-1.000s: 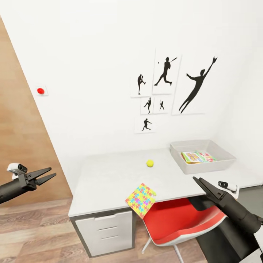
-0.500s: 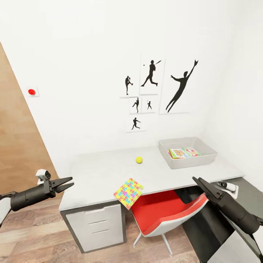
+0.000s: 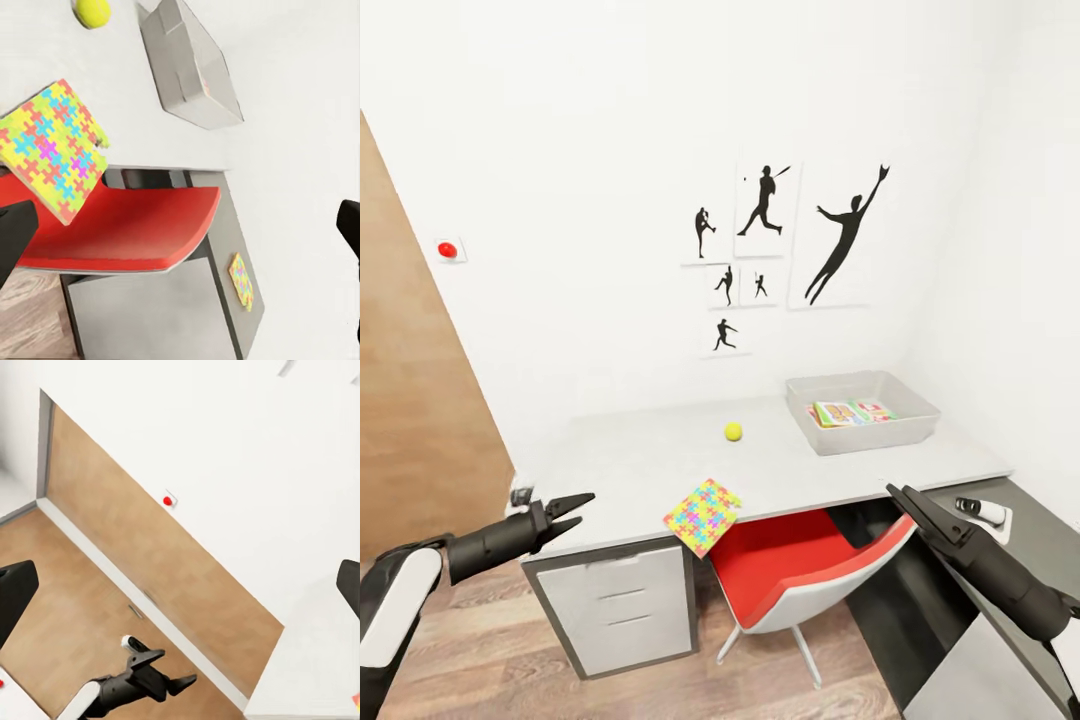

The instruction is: Put all the toys in the child's room - the three board games (two on the bed and one on the table), the two jigsaw puzzles on the table, and the tennis ball on the table - inside the toy box on the table in the child's room.

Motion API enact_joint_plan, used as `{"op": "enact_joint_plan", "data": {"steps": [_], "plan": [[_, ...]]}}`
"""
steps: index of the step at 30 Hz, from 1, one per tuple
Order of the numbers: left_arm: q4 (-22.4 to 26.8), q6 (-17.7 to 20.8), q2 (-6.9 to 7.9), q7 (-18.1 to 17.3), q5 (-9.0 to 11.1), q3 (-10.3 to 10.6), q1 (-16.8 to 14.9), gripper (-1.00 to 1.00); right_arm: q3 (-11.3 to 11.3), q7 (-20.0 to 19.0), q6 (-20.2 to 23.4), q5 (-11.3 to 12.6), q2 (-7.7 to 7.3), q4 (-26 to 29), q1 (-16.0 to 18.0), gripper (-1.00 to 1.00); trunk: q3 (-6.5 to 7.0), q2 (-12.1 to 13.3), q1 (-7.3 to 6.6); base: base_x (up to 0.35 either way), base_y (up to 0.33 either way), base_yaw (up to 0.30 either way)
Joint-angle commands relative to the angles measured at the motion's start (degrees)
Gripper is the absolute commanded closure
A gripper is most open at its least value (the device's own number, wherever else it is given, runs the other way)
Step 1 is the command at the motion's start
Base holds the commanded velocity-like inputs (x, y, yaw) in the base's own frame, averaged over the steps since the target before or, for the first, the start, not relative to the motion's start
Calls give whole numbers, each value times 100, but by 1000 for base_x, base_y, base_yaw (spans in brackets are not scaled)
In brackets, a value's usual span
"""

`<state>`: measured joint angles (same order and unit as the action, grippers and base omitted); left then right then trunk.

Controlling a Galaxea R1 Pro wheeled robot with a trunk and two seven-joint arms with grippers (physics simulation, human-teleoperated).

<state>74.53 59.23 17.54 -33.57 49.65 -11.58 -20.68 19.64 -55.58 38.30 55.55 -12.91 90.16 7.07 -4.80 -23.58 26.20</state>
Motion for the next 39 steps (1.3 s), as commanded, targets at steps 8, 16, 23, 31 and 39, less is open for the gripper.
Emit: {"op": "enact_joint_plan", "data": {"steps": [8,16,23,31,39], "plan": [[0,21,-377,546,-21,-2,-6,-100,13,-46,46,40,-15,1,5,-100,-13,-14,2,-8,-6,0],[-1,18,-692,1351,-1,7,-12,-100,261,-50,62,45,-13,1,5,-100,-156,-335,178,0,0,0],[-42,11,-963,1830,-30,7,-15,-100,322,-45,41,32,-2,1,5,-100,-282,-616,332,0,0,0],[-176,-21,-1114,1948,-50,10,-23,-100,330,-16,50,43,-3,1,5,-100,-426,-937,507,0,0,0],[-775,-277,-1160,1950,-70,20,-100,-100,418,-8,130,81,-20,24,5,-100,-569,-1258,683,0,0,0]]}}
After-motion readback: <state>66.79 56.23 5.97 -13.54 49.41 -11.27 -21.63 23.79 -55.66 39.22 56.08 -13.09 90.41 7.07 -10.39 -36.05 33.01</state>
